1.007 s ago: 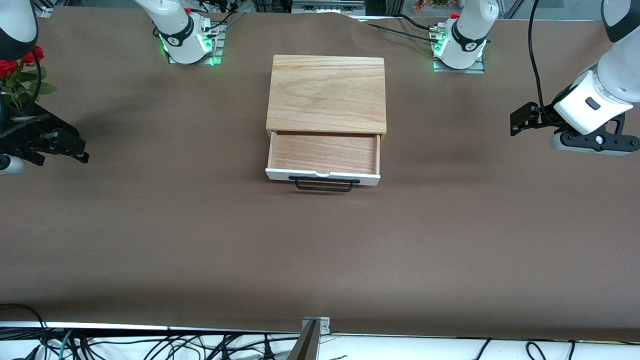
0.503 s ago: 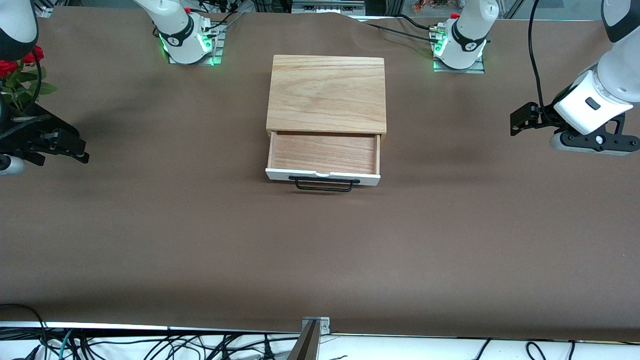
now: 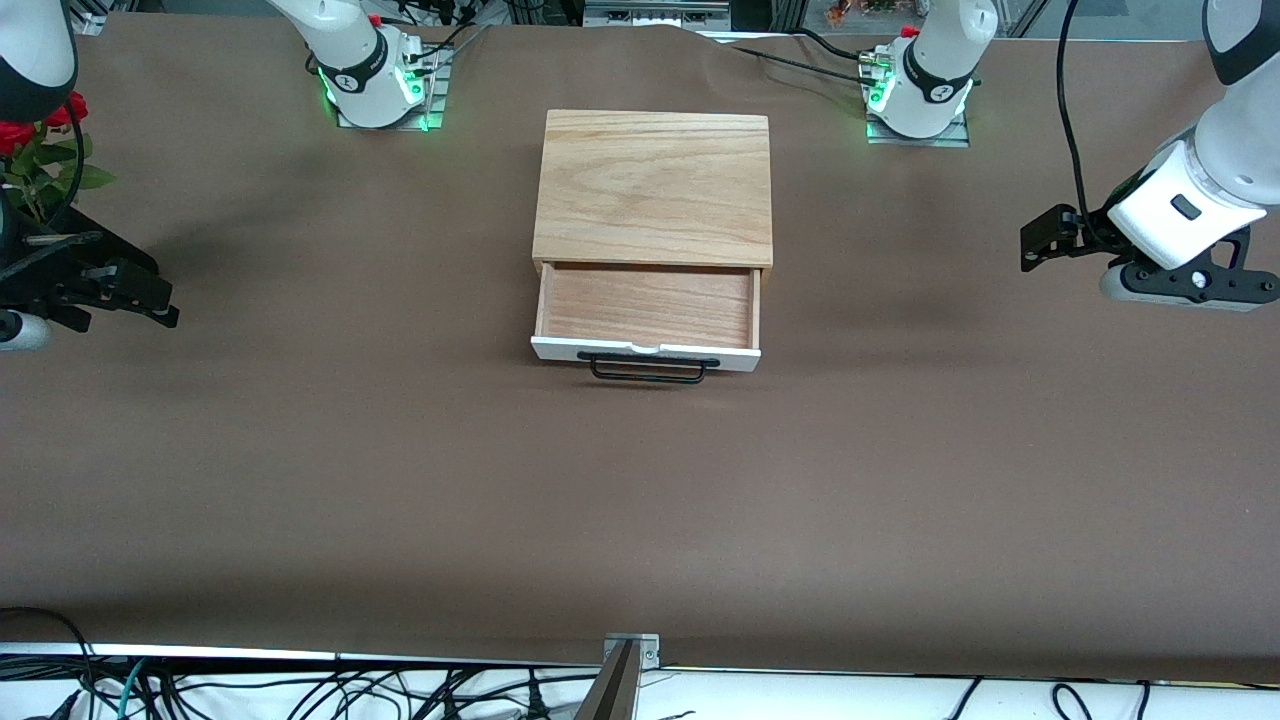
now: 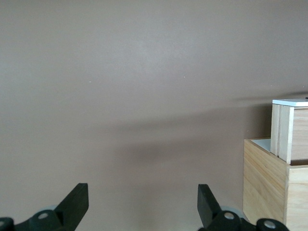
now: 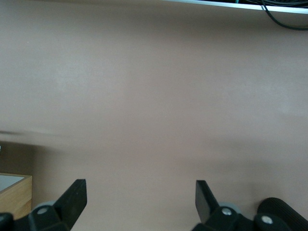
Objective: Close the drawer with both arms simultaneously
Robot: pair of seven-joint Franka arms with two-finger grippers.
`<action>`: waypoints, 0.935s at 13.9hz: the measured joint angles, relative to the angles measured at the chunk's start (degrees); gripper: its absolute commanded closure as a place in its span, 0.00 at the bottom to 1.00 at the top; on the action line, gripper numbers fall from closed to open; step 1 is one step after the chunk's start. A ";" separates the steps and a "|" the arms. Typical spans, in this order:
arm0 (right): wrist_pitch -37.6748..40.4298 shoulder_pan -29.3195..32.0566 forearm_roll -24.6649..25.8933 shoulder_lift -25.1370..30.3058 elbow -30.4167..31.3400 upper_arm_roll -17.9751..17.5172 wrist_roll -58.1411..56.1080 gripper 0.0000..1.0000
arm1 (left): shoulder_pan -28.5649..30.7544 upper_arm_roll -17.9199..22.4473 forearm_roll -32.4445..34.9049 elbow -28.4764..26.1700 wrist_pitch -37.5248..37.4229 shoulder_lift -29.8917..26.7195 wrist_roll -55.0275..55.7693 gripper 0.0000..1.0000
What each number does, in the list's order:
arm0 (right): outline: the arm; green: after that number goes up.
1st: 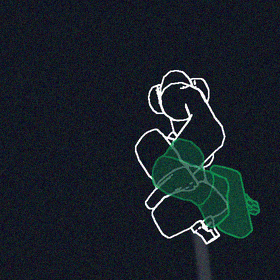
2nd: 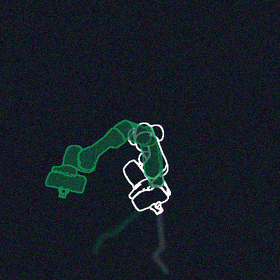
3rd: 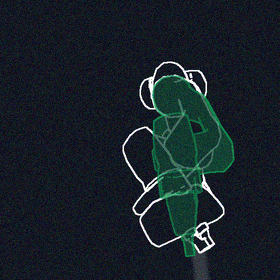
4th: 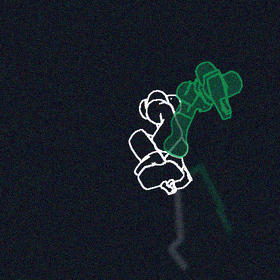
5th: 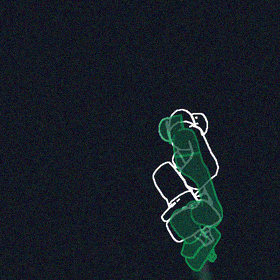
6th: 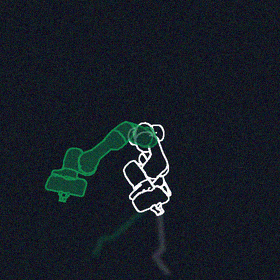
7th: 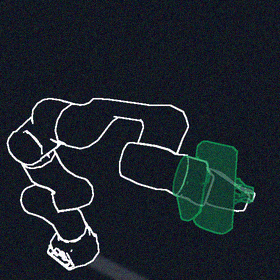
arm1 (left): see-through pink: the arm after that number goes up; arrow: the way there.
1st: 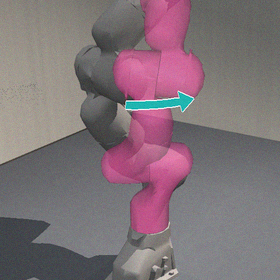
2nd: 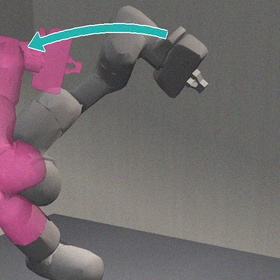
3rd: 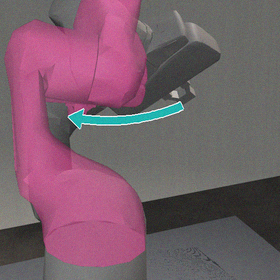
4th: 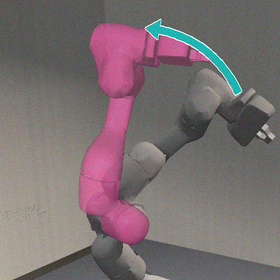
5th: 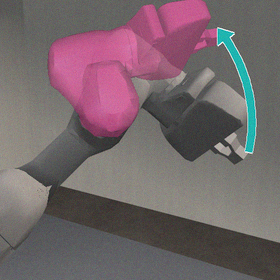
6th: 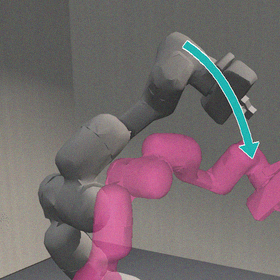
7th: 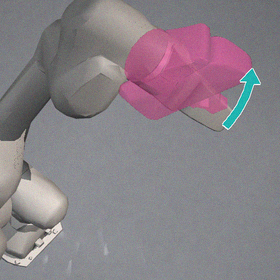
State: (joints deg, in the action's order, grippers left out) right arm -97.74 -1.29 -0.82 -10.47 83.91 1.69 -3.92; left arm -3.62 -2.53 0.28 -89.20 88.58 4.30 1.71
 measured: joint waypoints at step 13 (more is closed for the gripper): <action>-7.20 -7.10 -3.98 -7.43 -1.07 -2.56 1.05 0.00 | -1.53 -0.29 -2.32 -0.02 -0.99 2.04 0.00 0.00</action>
State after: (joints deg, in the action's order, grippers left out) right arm -104.94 -8.39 -4.80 -17.90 82.84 -0.87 -2.88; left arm -5.16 -2.82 -2.04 -89.22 87.59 6.34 1.71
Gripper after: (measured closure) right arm 0.000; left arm 0.000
